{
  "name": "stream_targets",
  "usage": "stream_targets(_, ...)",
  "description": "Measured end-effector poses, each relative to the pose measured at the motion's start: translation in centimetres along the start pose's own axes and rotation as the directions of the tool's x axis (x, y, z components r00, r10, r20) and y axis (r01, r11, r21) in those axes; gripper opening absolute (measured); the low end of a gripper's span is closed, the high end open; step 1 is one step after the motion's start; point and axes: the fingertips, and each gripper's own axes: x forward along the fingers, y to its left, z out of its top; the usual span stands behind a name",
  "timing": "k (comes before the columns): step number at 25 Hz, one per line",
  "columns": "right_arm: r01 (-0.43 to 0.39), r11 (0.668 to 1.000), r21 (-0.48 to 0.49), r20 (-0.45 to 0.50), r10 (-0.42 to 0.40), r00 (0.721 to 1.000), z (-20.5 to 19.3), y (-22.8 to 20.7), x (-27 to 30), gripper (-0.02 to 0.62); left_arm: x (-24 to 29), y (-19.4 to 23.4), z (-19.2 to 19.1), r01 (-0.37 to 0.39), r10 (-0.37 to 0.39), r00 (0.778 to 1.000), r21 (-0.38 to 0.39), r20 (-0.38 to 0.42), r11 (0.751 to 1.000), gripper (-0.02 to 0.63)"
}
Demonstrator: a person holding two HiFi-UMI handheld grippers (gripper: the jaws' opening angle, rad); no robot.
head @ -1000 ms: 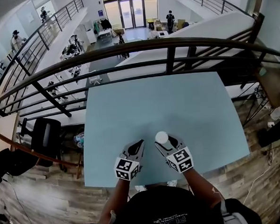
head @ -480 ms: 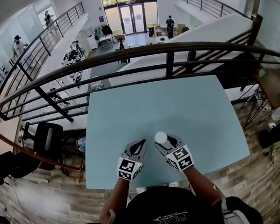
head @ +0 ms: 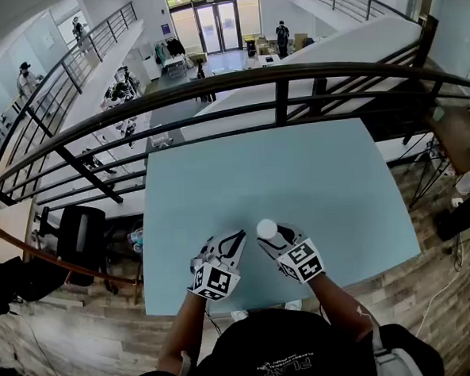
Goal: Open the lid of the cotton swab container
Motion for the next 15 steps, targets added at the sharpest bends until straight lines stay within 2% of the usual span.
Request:
stream_targets(5,-0.003,1.000,-0.017,-0.016,0.003,1.000,-0.1,-0.2,-0.2,0.245,0.2,-1.5,1.0,0.075,-0.071,0.997,0.180,-0.025,0.981,0.014)
stream_targets(8,-0.011,1.000,-0.029,-0.027,0.011,1.000,-0.2,-0.2,0.0,0.245,0.2,-2.0,1.4,0.098,-0.095,0.995,0.218,-0.026,0.971,0.029)
stream_targets(10,-0.020,0.999,-0.039,-0.036,0.018,0.999,-0.3,-0.1,0.2,0.245,0.4,-2.2,1.3,0.113,-0.108,0.994,0.248,-0.035,0.962,0.091)
stream_targets(15,-0.041,0.997,-0.071,-0.056,0.037,0.998,-0.3,0.5,0.7,0.245,0.8,-2.9,0.7,0.149,-0.122,0.988,0.365,-0.096,0.919,0.127)
